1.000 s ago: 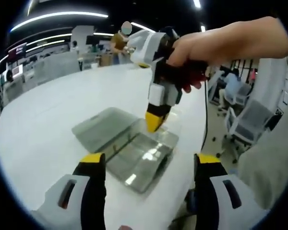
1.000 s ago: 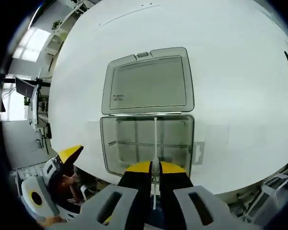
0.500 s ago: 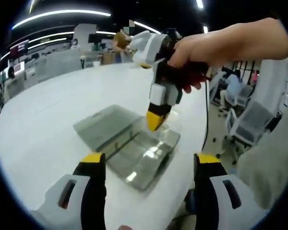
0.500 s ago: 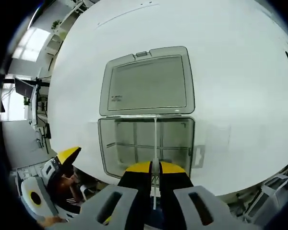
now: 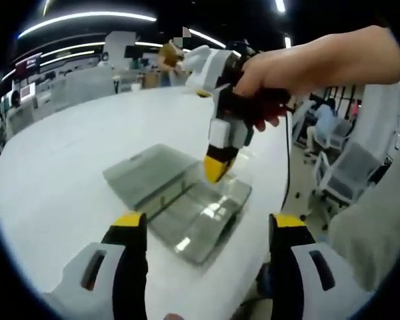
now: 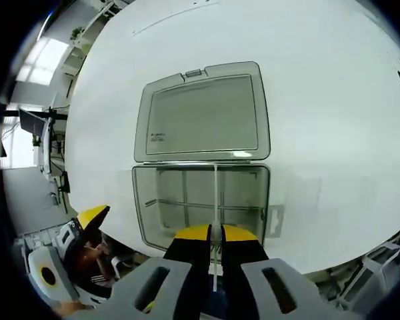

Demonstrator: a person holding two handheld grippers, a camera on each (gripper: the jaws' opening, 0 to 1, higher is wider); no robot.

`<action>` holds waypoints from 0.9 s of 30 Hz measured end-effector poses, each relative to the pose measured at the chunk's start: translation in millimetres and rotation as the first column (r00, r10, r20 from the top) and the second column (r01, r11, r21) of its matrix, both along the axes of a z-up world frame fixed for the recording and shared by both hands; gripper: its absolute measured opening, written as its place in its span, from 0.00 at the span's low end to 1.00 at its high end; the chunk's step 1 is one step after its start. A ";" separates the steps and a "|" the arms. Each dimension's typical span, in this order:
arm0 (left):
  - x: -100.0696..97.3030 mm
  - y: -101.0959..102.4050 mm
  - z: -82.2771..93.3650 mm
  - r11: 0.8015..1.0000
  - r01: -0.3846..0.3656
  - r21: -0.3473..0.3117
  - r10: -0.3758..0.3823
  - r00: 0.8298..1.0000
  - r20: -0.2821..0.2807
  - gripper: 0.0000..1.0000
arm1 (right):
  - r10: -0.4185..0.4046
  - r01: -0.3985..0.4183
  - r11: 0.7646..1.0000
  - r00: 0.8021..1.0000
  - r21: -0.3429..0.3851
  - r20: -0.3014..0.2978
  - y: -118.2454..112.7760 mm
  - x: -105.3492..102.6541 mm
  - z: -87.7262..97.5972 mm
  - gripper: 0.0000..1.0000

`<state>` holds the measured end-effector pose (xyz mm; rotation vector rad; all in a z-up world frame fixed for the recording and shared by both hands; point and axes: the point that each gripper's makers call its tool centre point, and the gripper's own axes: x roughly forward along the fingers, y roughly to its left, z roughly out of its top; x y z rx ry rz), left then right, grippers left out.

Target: Insert the divider into the dual guide fixture by aligning both edges with the guide slots and pushing it downward to the bottom, including one-sided entry, uneven engagement, binding, and posture correction.

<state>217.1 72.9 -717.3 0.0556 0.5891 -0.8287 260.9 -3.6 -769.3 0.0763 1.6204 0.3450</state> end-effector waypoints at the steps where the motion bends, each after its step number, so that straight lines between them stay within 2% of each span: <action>1: 0.0 0.1 -0.2 1.000 -0.001 0.000 0.001 1.000 0.000 0.72 | 0.002 -0.002 1.000 1.000 -0.003 0.000 -0.4 -0.3 -0.3 0.00; 11: 2.0 3.4 -0.8 1.000 -0.010 -0.005 0.010 1.000 -0.007 0.72 | -0.006 0.006 1.000 1.000 -0.009 -0.019 0.6 -0.6 -5.0 0.00; 27: 4.7 3.5 0.0 1.000 -0.010 -0.009 0.010 1.000 -0.005 0.72 | -0.003 0.002 1.000 0.999 -0.022 -0.035 1.0 -7.9 -0.3 0.00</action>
